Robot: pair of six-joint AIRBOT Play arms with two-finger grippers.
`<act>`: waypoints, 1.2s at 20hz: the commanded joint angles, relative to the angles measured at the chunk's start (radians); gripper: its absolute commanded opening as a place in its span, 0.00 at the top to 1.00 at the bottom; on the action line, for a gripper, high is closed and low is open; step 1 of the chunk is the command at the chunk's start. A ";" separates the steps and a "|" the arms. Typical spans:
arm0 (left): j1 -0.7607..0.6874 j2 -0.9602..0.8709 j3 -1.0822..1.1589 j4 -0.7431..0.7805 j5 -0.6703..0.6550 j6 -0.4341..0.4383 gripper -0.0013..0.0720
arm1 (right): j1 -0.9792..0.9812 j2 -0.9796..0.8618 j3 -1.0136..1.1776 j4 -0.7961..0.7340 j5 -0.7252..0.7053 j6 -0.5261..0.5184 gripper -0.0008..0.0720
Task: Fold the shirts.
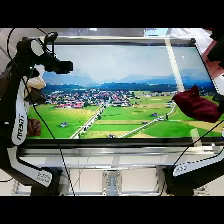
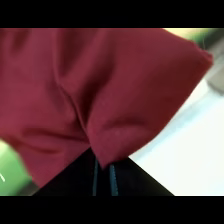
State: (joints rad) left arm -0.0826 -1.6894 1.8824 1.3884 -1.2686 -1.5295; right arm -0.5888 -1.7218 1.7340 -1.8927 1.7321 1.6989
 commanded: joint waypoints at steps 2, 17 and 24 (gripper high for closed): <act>0.000 0.000 0.001 -0.012 -0.032 -0.019 0.97 | -0.012 0.002 -0.233 -0.065 0.082 -0.021 0.95; 0.000 -0.001 0.001 -0.087 -0.140 -0.019 0.96 | 0.356 0.248 -0.129 0.888 -0.521 -0.320 0.38; 0.000 -0.001 0.001 -0.079 -0.266 0.012 0.96 | 0.709 0.248 -0.236 0.398 -0.818 -0.421 0.38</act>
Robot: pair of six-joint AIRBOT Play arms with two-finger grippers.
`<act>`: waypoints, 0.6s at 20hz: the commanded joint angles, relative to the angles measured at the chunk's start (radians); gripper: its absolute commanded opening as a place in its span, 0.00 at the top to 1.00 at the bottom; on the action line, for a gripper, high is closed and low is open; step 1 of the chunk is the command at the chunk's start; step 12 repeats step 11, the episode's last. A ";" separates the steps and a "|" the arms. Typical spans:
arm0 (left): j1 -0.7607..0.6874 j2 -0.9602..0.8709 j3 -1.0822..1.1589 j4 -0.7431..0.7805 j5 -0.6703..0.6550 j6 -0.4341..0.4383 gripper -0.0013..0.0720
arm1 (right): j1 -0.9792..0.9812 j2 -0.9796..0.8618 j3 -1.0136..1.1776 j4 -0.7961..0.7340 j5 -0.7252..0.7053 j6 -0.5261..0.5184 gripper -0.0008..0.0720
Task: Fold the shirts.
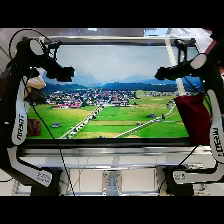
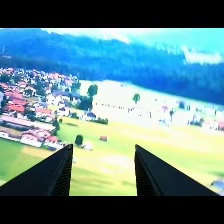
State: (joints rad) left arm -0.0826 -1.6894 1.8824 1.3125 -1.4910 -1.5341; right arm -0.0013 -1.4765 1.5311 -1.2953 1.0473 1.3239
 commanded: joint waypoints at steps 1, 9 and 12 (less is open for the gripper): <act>0.000 -0.001 0.001 -0.003 -0.041 0.016 0.96 | 0.143 0.003 -0.034 -0.268 -0.131 -0.041 0.38; 0.000 -0.001 0.001 -0.008 -0.049 0.016 0.96 | 0.169 0.003 -0.034 -0.370 -0.142 -0.042 0.38; 0.000 -0.001 0.001 -0.006 -0.052 0.016 0.96 | 0.169 0.003 -0.034 -0.369 -0.142 -0.042 0.38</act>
